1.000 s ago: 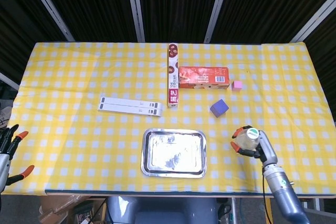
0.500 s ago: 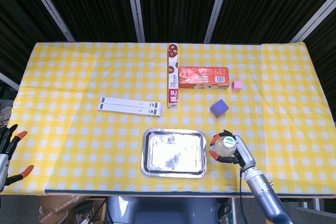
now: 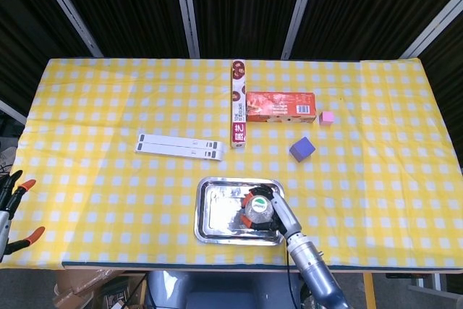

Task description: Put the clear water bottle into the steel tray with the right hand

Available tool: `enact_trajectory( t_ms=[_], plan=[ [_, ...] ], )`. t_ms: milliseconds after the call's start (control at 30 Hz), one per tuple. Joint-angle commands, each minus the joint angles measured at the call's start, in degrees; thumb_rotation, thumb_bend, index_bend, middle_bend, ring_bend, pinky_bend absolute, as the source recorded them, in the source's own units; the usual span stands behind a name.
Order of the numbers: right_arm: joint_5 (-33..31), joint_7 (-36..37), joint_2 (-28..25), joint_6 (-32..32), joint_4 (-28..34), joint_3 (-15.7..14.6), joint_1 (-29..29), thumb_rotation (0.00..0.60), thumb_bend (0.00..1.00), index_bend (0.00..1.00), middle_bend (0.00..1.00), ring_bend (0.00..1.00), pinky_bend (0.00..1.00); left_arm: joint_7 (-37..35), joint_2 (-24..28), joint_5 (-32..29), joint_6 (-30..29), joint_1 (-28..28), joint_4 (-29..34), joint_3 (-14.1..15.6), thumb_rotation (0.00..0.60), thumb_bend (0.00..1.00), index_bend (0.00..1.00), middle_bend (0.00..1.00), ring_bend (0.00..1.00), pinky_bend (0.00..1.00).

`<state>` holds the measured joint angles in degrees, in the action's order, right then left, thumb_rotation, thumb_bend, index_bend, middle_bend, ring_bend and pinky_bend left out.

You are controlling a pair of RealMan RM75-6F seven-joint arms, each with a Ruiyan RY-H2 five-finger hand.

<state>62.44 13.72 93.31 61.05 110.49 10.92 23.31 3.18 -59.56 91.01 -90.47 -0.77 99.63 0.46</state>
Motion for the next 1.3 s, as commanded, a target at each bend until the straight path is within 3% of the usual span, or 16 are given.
enact_trajectory(
  t_ms=[33, 800, 900, 933, 1100, 1300],
  plan=[
    [-0.8, -0.6, 0.8, 0.3, -0.8, 0.4, 0.3, 0.600, 0.90, 0.88, 0.65, 0.20, 0.00, 0.0, 0.0, 0.1, -0.1, 0.0, 0.0, 0.1, 0.600, 0.22, 0.14, 0.00, 0.00, 0.00],
    [-2.4, -1.7, 4.1, -0.4, -5.0, -1.2, -0.3, 0.600, 0.89, 0.88, 0.65, 0.20, 0.00, 0.8, -0.3, 0.0, 0.2, 0.1, 0.1, 0.1, 0.600, 0.22, 0.14, 0.00, 0.00, 0.00],
    [-2.7, -1.7, 3.9, -0.7, -4.8, -1.2, -0.4, 0.600, 0.75, 0.88, 0.65, 0.20, 0.00, 0.9, -0.3, 0.0, 0.2, 0.1, 0.1, 0.0, 0.600, 0.22, 0.14, 0.00, 0.00, 0.00],
    [-2.8, -1.6, 3.9, -0.9, -4.8, -1.2, -0.4, 0.600, 0.66, 0.87, 0.65, 0.20, 0.00, 1.0, -0.3, -0.1, 0.2, 0.1, 0.1, 0.0, 0.600, 0.22, 0.14, 0.00, 0.00, 0.00],
    [-3.2, -1.3, 3.6, -2.2, -5.1, -1.6, -0.4, 0.600, 0.37, 0.74, 0.63, 0.17, 0.00, 0.8, -0.3, 0.0, 0.0, 0.1, 0.1, 0.0, 0.600, 0.22, 0.14, 0.00, 0.00, 0.00],
    [-2.8, 0.6, 1.7, -5.8, -5.0, -2.1, 0.1, 0.600, 0.17, 0.54, 0.36, 0.05, 0.00, 0.7, -0.2, -0.2, 0.2, 0.1, 0.1, 0.0, 0.600, 0.22, 0.14, 0.00, 0.00, 0.00]
  ],
)
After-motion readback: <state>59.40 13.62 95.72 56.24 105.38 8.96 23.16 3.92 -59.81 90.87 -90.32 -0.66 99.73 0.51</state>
